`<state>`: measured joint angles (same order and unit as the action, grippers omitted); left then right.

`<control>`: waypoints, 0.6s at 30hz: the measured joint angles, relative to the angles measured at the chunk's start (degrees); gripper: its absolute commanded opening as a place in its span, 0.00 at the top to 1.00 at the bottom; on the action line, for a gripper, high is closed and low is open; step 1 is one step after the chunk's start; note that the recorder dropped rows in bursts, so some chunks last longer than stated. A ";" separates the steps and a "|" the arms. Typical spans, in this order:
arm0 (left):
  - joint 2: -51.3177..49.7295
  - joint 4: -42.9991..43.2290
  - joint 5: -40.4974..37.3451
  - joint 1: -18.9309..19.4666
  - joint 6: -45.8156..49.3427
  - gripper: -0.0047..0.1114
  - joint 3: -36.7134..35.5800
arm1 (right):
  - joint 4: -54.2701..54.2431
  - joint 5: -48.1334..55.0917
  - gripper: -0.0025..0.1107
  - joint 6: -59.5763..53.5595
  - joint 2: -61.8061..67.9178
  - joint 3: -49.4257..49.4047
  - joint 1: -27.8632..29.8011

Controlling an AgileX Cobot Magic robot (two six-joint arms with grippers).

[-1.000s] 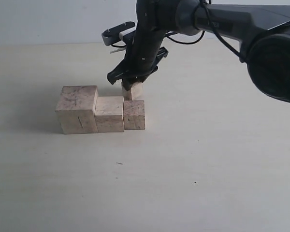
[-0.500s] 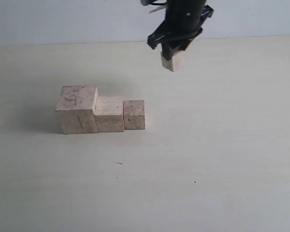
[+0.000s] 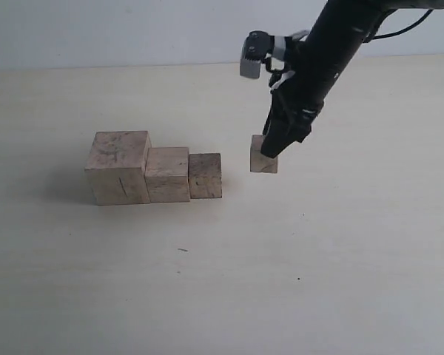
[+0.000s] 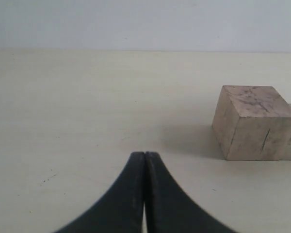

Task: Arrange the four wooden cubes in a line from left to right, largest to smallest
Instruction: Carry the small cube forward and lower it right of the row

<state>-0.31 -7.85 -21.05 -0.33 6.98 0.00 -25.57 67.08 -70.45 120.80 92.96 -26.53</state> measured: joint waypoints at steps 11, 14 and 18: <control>0.00 0.00 0.00 0.00 0.00 0.96 0.00 | 5.52 -9.27 0.98 -2.51 1.72 -0.52 -3.60; 0.00 0.00 0.00 0.00 0.00 0.96 0.00 | 5.28 -9.77 0.98 -4.38 3.47 -0.52 -3.60; 0.00 0.00 0.00 0.00 0.00 0.96 0.00 | 2.87 -9.77 0.98 -5.84 4.60 -0.65 -3.60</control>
<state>-0.31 -7.85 -21.05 -0.33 6.98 0.00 -22.69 57.31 -76.29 125.39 92.31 -30.13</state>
